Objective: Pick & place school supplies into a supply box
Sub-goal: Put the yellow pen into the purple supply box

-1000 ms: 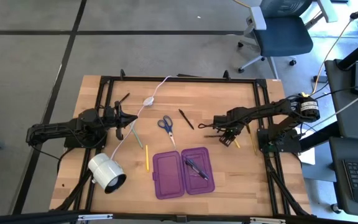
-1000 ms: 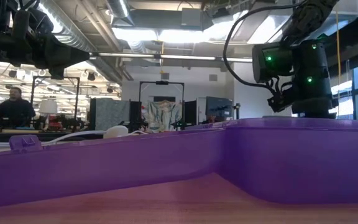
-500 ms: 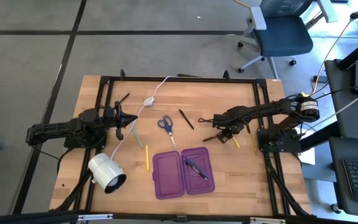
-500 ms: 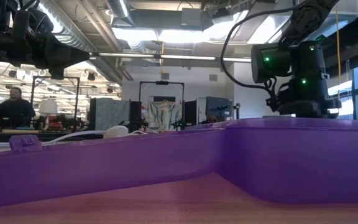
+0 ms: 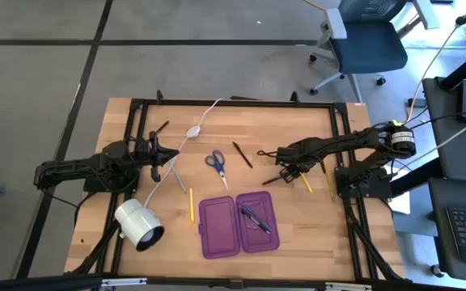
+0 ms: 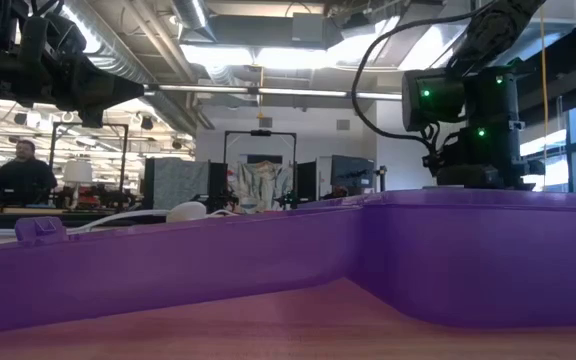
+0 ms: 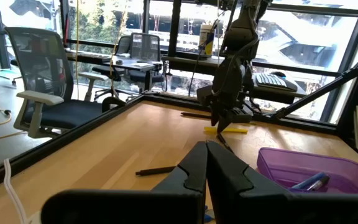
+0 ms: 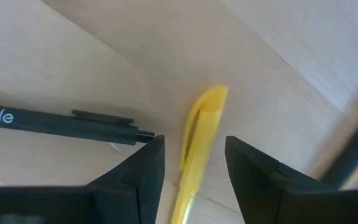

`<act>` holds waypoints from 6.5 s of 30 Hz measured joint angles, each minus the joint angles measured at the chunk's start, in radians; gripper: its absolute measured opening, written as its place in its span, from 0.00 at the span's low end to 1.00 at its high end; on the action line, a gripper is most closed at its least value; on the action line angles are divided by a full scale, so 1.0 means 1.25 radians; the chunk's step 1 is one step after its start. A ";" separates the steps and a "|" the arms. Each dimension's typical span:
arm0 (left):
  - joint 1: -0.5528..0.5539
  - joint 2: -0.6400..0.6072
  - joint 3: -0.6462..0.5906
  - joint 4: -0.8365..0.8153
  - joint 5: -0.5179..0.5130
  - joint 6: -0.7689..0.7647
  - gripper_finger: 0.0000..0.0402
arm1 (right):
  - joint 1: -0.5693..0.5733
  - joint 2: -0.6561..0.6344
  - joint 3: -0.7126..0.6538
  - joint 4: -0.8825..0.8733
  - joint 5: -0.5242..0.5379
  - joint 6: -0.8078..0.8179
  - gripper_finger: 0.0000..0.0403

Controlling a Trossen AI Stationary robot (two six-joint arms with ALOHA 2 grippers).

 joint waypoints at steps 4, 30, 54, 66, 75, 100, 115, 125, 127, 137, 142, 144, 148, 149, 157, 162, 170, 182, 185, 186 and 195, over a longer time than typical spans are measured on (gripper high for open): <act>0.000 0.000 0.000 0.000 0.000 0.000 0.01 | -0.015 0.000 -0.008 0.013 -0.008 -0.008 0.43; 0.000 0.000 0.000 0.000 -0.001 0.000 0.01 | -0.044 -0.003 -0.048 0.062 -0.060 -0.104 0.15; 0.000 0.000 0.000 0.000 -0.001 0.006 0.01 | 0.105 -0.170 0.009 -0.009 -0.102 0.025 0.16; 0.000 0.000 0.000 0.000 -0.001 0.006 0.01 | 0.317 -0.090 0.211 0.278 -0.031 0.042 0.15; 0.000 0.000 0.000 0.000 0.000 0.006 0.01 | 0.386 0.123 0.254 0.422 -0.015 0.044 0.15; 0.000 0.000 0.000 0.000 0.001 -0.006 0.01 | 0.386 0.285 0.316 0.406 -0.178 0.041 0.23; -0.001 0.000 0.000 0.000 0.001 -0.006 0.01 | 0.386 0.186 0.316 0.372 -0.164 0.005 0.49; -0.001 0.000 0.000 0.000 0.001 -0.006 0.01 | 0.394 0.023 0.264 0.317 -0.053 -0.179 0.49; -0.001 0.000 0.000 0.001 0.001 -0.006 0.01 | 0.393 -0.016 0.221 0.360 -0.037 -0.211 0.49; -0.001 0.001 0.000 -0.001 0.001 -0.007 0.01 | 0.388 -0.177 0.000 0.578 0.167 -0.358 0.49; -0.001 0.006 0.000 0.000 0.009 0.010 0.02 | 0.360 -0.262 -0.134 0.709 0.098 -0.380 0.49; -0.001 0.011 0.000 0.002 0.008 0.038 0.05 | 0.352 -0.295 -0.181 0.768 0.088 -0.381 0.49; -0.001 0.025 0.000 0.058 0.012 0.054 0.18 | 0.343 -0.357 -0.251 0.845 0.087 -0.382 0.49; -0.001 0.031 0.000 0.077 0.020 0.054 0.22 | 0.339 -0.371 -0.260 0.848 0.089 -0.383 0.49; -0.001 0.046 0.000 0.114 0.099 0.024 0.38 | 0.291 -0.422 -0.270 0.852 0.090 -0.471 0.49; -0.001 0.046 0.000 0.110 0.076 -0.055 0.39 | 0.268 -0.419 -0.268 0.844 0.089 -0.481 0.49; -0.001 0.046 0.000 0.077 0.084 -0.105 0.39 | 0.266 -0.417 -0.269 0.827 0.089 -0.483 0.49; -0.001 0.234 0.097 -0.007 0.031 -0.154 0.39 | 0.266 -0.417 -0.269 0.805 0.089 -0.475 0.49; -0.001 0.332 0.190 -0.143 -0.051 -0.208 0.39 | 0.266 -0.417 -0.269 0.805 0.089 -0.456 0.49; -0.001 0.364 0.223 -0.205 -0.069 -0.210 0.38 | 0.266 -0.417 -0.269 0.805 0.089 -0.452 0.49; -0.025 0.636 0.479 -0.441 0.029 -0.110 0.33 | 0.266 -0.416 -0.269 0.805 0.088 -0.439 0.49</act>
